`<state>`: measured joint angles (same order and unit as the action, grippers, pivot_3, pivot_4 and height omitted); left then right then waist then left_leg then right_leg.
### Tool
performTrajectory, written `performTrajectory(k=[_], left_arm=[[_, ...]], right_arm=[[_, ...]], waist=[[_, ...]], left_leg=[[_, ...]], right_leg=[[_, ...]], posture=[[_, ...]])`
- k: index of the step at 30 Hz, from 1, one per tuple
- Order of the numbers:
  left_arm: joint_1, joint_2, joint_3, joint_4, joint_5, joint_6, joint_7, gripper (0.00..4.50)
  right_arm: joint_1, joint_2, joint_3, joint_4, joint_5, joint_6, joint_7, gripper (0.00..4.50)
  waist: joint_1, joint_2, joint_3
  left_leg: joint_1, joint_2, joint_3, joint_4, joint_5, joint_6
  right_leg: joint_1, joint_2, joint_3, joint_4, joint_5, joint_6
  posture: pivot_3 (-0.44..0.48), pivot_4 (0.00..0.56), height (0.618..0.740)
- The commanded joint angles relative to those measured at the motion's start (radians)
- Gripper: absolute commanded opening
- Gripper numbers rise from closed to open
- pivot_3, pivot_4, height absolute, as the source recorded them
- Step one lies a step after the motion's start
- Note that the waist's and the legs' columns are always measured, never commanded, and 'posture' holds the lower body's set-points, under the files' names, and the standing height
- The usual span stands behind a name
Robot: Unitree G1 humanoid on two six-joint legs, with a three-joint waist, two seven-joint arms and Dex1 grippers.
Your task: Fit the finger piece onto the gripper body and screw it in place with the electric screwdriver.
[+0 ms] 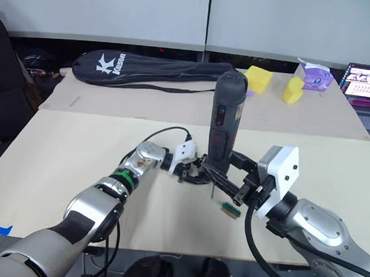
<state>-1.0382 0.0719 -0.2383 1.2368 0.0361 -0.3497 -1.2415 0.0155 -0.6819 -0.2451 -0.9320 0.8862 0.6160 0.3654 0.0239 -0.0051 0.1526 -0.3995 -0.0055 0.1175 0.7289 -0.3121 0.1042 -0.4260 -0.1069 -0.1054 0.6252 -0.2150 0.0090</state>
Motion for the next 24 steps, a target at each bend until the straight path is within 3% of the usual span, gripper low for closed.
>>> performTrajectory(k=[1,12,24], left_arm=[[0.031,0.014,0.022,-0.033,-0.005,-0.032,-0.028,4.50],[0.363,0.030,0.037,-0.535,-0.023,0.148,0.201,4.50],[0.410,0.052,0.010,-0.660,-0.047,0.256,0.221,4.50]], right_arm=[[-0.034,-0.010,-0.011,-0.044,0.027,-0.013,-0.019,1.92],[-0.179,-0.047,0.024,0.024,0.082,0.013,-0.019,1.92],[-0.441,-0.059,0.069,0.152,0.189,0.091,-0.030,1.92]], waist=[[-0.003,0.000,0.000],[-0.010,0.000,0.000],[-0.012,0.000,0.000]], left_leg=[[0.000,0.000,0.000,0.000,0.000,0.000],[0.004,0.001,0.000,0.000,0.000,0.000],[0.004,0.001,0.001,0.000,0.000,0.000]], right_leg=[[0.000,0.000,0.000,0.000,0.000,0.000],[0.002,-0.006,0.005,0.001,0.000,0.000],[0.002,-0.005,0.002,0.001,0.000,0.000]], posture=[[0.000,0.150,0.740],[0.000,0.150,0.740],[0.000,0.150,0.740]])
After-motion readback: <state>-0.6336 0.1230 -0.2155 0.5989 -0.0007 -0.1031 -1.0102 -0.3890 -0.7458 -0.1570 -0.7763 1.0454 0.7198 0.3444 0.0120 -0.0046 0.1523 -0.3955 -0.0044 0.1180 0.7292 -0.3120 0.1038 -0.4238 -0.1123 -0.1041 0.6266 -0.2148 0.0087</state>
